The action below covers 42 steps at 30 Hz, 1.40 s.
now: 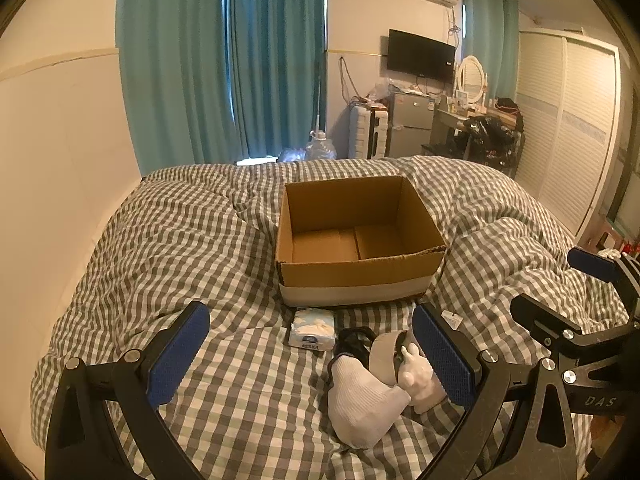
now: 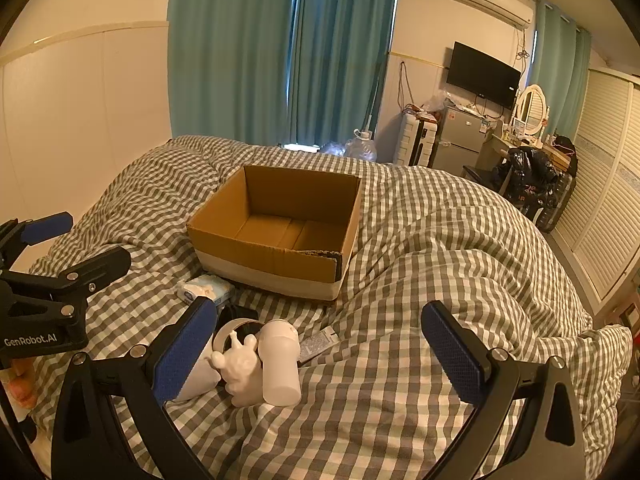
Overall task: Organize objects
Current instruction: 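Grasp the white knit sock with the left tool while the right tool grasps the white bottle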
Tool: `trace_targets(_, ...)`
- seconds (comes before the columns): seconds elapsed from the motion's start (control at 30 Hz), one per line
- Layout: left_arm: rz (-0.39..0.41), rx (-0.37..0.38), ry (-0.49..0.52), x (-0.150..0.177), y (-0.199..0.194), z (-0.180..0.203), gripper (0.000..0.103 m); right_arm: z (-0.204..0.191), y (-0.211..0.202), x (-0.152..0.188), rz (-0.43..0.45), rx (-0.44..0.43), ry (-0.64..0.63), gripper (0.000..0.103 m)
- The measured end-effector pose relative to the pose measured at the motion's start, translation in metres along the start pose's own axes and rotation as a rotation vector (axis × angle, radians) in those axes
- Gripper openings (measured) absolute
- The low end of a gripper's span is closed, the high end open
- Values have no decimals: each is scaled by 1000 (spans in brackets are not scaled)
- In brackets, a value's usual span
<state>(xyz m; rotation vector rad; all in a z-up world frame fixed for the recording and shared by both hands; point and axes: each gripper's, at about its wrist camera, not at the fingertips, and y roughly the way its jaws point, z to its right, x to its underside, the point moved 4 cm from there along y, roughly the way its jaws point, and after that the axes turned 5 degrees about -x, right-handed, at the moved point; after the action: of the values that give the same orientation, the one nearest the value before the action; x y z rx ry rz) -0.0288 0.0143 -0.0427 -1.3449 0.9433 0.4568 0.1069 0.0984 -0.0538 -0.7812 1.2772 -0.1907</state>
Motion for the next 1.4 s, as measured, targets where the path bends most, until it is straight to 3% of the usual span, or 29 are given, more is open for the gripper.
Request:
trace_targets(0.17, -40, 12, 20, 9, 15, 4, 103, 6, 9, 5, -24, 9, 19, 103)
trace_targets(0.47, -208, 33, 114, 55, 66, 26, 103, 14, 39, 22, -102, 29, 55, 103)
trace_targets(0.57, -245, 51, 134, 68, 76, 31, 97, 13, 48, 28, -127, 31, 55, 102)
trace_targets(0.67, -287, 81, 145, 78, 85, 36, 86, 14, 59, 35, -163, 56, 96, 97)
trace_targets(0.77, -307, 114, 138, 82, 89, 37, 84, 12, 73, 40, -200, 40, 100, 92)
trace_targets(0.97, -363, 180, 200, 94, 88, 48, 82, 6, 107, 50, -311, 45, 114, 71)
trace_targets(1.07, -382, 203, 229, 99, 91, 55, 82, 4, 119, 56, -346, 21, 121, 69)
trace_targets(1.13, -390, 230, 225, 100, 92, 56, 73, 0, 124, 57, -364, 9, 107, 67)
trace_targets(1.17, -399, 270, 212, 101, 92, 56, 61, -1, 126, 58, -369, 7, 105, 67)
trace_targets(1.4, -391, 291, 204, 97, 87, 52, 47, 2, 144, 60, -444, -19, 144, 67)
